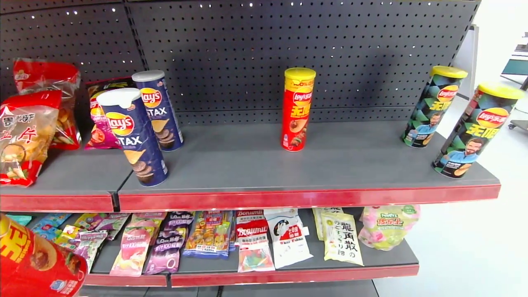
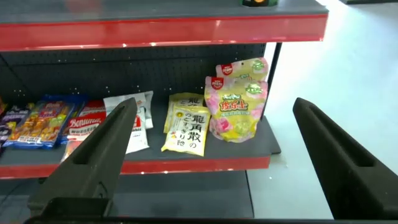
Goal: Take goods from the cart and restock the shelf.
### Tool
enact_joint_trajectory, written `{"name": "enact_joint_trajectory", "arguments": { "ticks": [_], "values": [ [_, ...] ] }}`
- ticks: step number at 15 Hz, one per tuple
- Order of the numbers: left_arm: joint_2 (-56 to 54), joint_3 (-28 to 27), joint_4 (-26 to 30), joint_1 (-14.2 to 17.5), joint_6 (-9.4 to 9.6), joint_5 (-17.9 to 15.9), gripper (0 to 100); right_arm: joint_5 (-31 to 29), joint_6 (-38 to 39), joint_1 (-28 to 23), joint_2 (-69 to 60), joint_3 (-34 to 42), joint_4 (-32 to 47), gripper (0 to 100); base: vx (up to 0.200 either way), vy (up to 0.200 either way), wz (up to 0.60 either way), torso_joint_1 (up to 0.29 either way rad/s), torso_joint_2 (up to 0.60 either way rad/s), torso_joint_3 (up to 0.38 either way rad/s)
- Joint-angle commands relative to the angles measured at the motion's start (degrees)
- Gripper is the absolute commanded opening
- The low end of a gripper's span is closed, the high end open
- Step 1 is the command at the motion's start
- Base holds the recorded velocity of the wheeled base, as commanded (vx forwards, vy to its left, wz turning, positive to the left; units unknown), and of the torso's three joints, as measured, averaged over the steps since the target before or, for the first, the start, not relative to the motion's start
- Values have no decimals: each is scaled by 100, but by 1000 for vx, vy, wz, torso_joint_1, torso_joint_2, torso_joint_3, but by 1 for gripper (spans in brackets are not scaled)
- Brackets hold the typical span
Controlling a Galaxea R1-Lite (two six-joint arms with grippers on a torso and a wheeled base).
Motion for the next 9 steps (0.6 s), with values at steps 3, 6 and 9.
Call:
{"name": "enact_joint_trajectory", "arguments": {
  "ticks": [3,6,9],
  "values": [
    [-96,-17,1,-7,-1,-49,0,-2,2,2,8,5,0,100,0,0,0,0,0,0],
    [-360,27,89,-33,-1,-93,0,-2,-7,2,-1,-4,0,100,0,0,0,0,0,0],
    [-500,62,317,-33,-150,-339,0,16,-15,11,-10,5,-9,100,0,0,0,0,0,0]
  ]
}}
